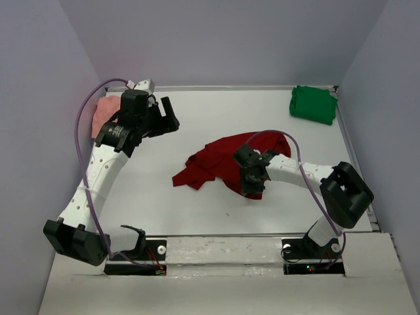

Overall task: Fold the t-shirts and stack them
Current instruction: Flatten out the tshirt

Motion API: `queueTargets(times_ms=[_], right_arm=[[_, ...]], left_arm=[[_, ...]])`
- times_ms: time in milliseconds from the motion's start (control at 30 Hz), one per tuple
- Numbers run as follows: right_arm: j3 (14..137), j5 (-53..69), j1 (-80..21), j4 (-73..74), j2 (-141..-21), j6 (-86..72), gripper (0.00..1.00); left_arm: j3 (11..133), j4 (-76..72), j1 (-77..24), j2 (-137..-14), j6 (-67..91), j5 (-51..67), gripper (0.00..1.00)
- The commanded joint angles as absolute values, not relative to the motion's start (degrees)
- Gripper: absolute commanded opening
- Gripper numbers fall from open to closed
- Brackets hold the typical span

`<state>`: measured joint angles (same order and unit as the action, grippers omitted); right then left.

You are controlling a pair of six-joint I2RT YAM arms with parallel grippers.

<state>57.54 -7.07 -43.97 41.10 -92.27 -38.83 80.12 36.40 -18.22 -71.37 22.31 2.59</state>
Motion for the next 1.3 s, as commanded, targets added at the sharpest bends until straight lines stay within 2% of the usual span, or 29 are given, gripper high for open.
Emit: queueTargets(times_ms=[0, 300, 400, 433, 467, 833, 967, 1267], right_arm=[[58.9, -7.9, -44.5, 40.3, -93.7, -39.3, 0.36], [58.8, -7.6, -44.5, 38.5, -96.3, -39.6, 0.34], [59.1, -7.6, -44.5, 38.2, -96.7, -39.6, 0.19], [59.3, -7.5, -44.5, 38.3, -96.8, -39.5, 0.12], [59.6, -7.4, -44.5, 38.4, -96.9, -39.6, 0.0], [63.1, -12.0, -47.5, 42.1, -97.1, -40.3, 0.0], [63.0, -11.7, -47.5, 42.1, -97.4, -40.4, 0.05], [62.1, -10.8, -47.5, 41.6, -96.9, -40.9, 0.29]], left_arm=[[80.8, 36.0, -17.8, -69.2, 21.3, 3.5, 0.9], [82.7, 37.4, -17.8, -68.4, 20.6, 2.9, 0.9], [82.9, 37.5, -17.8, -68.4, 20.4, 3.0, 0.9], [83.0, 37.5, -17.8, -68.6, 20.5, 3.1, 0.9], [82.7, 37.3, -17.8, -68.7, 20.4, 3.4, 0.9], [79.8, 35.7, -17.8, -68.8, 20.7, 4.8, 0.9], [79.9, 35.8, -17.8, -68.4, 20.6, 4.7, 0.9], [79.6, 35.8, -17.8, -68.6, 20.5, 4.8, 0.9]])
